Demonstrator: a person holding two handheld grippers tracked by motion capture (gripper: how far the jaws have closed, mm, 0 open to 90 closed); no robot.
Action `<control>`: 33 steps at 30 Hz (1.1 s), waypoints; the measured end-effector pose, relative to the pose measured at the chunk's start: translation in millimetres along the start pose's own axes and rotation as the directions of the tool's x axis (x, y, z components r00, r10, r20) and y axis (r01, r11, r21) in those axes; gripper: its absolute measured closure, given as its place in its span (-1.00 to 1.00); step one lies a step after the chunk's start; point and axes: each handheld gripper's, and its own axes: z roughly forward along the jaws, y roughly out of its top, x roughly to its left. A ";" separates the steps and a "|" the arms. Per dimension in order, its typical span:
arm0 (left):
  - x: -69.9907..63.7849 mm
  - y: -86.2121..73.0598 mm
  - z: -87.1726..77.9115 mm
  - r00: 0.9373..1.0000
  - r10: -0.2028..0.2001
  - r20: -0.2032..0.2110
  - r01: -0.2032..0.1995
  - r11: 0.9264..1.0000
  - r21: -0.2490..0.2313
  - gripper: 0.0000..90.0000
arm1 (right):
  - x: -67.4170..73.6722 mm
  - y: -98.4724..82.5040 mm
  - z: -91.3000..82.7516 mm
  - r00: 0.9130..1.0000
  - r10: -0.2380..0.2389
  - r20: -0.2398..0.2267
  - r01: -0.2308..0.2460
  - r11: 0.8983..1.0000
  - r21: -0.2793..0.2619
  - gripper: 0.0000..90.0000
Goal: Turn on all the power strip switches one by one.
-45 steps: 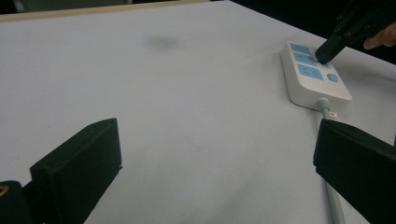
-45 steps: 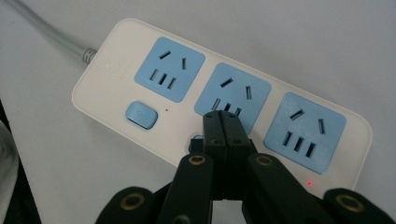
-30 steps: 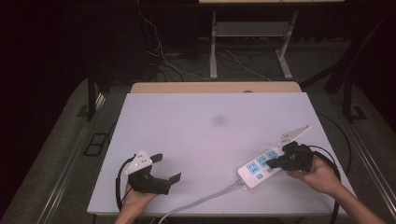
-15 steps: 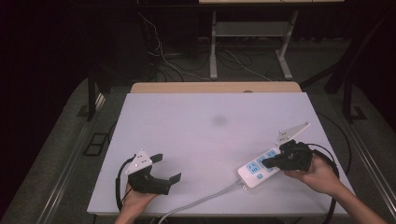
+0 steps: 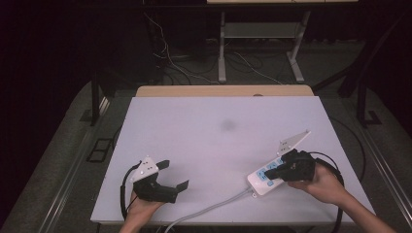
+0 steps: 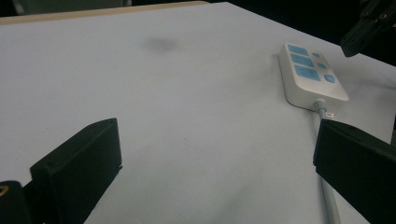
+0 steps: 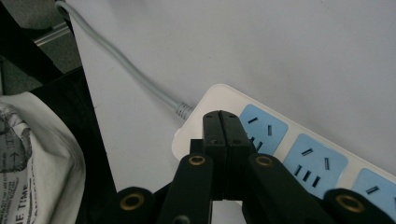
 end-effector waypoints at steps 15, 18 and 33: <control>0.1 -0.1 0.3 1.000 0.001 0.000 -0.001 1.000 0.002 -1.00 | -5.3 -10.7 11.5 1.000 0.015 -0.009 -0.015 0.998 0.054 1.00; 0.1 -0.1 0.1 1.000 -0.001 -0.002 0.001 1.000 0.000 -1.00 | -6.0 -11.9 13.3 1.000 0.019 -0.007 -0.019 0.998 0.058 1.00; 0.3 -0.1 0.1 1.000 0.002 -0.002 -0.002 1.000 0.003 -1.00 | -10.5 -16.7 18.9 1.000 0.030 -0.001 -0.030 0.996 0.080 1.00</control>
